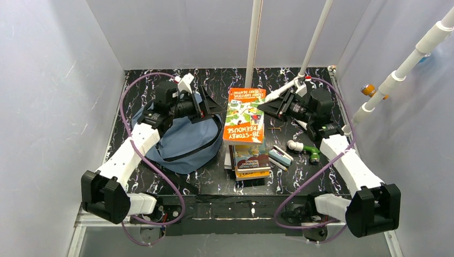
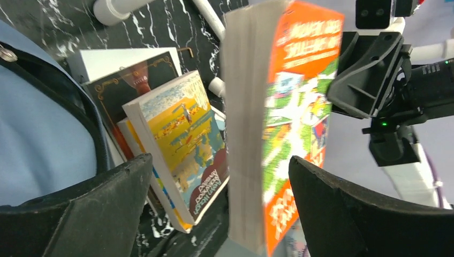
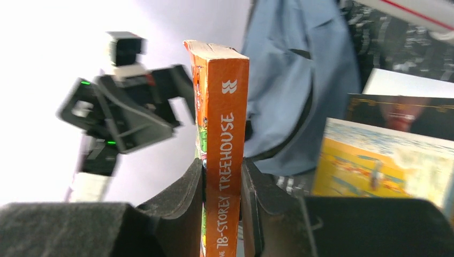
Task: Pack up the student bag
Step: Pick up the book from the center of the board, then place the book in the student bag.
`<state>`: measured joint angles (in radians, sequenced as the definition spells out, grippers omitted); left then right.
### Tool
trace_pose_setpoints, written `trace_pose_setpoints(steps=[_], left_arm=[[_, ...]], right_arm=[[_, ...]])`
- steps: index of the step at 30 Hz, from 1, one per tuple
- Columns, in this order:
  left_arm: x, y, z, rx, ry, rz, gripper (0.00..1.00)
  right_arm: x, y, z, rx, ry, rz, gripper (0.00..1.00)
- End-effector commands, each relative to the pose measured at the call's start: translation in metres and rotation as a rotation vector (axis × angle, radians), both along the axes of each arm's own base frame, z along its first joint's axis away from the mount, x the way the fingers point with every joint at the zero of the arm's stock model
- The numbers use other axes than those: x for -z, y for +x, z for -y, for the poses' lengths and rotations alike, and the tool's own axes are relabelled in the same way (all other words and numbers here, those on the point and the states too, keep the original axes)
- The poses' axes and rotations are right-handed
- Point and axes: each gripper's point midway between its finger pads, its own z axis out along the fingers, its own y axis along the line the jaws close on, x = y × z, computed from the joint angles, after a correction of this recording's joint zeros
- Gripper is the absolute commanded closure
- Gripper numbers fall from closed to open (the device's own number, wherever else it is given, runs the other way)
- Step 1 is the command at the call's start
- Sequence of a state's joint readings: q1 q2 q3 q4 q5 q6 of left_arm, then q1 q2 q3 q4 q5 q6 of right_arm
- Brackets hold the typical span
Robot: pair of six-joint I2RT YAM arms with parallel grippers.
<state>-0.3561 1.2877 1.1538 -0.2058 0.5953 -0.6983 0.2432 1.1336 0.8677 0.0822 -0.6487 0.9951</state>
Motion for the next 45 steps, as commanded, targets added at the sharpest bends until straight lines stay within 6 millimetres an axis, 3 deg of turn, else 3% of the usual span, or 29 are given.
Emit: trace_pose_setpoints(steps=[1,5,8,14,15,17,18,19,21,22,23,26,30,35,42,45], left_arm=[[-0.038,-0.003,0.016,0.016,-0.214,0.022,0.02],[-0.045,-0.01,0.025,0.083,-0.244,0.016,0.02],[-0.062,-0.016,0.037,0.16,-0.364,0.018,0.02],[-0.083,-0.025,0.04,0.193,-0.506,0.035,0.04],[-0.083,-0.027,0.043,0.203,-0.512,0.017,0.09],[-0.08,-0.028,0.05,0.245,-0.525,-0.071,0.35],[-0.079,-0.027,0.052,0.254,-0.53,-0.1,0.42],[-0.08,-0.027,0.053,0.264,-0.533,-0.113,0.63],[-0.087,-0.029,0.052,0.261,-0.538,-0.092,0.87],[-0.089,-0.027,0.049,0.24,-0.544,-0.082,1.0],[-0.092,-0.022,0.044,0.189,-0.56,-0.082,1.0],[-0.107,-0.012,0.032,0.056,-0.599,-0.016,1.0],[-0.139,0.004,-0.002,-0.203,-0.654,0.177,1.0],[-0.162,0.02,-0.033,-0.412,-0.697,0.293,1.0],[-0.161,0.031,-0.04,-0.472,-0.771,0.262,1.0],[-0.158,0.033,-0.04,-0.474,-0.771,0.262,1.0]], right_arm=[[-0.067,-0.006,-0.014,-0.096,0.288,0.031,0.99],[-0.084,-0.01,-0.017,-0.129,0.345,0.039,0.99],[-0.092,-0.012,-0.02,-0.155,0.368,0.041,0.99],[-0.082,-0.013,-0.025,-0.176,0.352,0.032,0.99],[-0.085,-0.013,-0.026,-0.187,0.351,0.044,0.99],[-0.084,-0.01,-0.032,-0.228,0.311,0.06,0.99],[-0.085,-0.007,-0.035,-0.241,0.301,0.07,0.99],[-0.089,-0.006,-0.041,-0.26,0.29,0.091,0.99],[-0.087,-0.006,-0.05,-0.268,0.225,0.105,0.99],[-0.083,-0.006,-0.054,-0.27,0.209,0.098,0.92],[-0.08,-0.008,-0.057,-0.273,0.21,0.09,0.69],[-0.081,-0.015,-0.066,-0.275,0.227,0.103,0.34],[-0.085,-0.021,-0.076,-0.199,0.257,0.123,0.04],[-0.097,-0.027,-0.089,-0.137,0.366,0.123,0.02],[-0.116,-0.017,-0.093,-0.033,0.515,0.123,0.02],[-0.132,-0.016,-0.1,-0.04,0.539,0.161,0.08]])
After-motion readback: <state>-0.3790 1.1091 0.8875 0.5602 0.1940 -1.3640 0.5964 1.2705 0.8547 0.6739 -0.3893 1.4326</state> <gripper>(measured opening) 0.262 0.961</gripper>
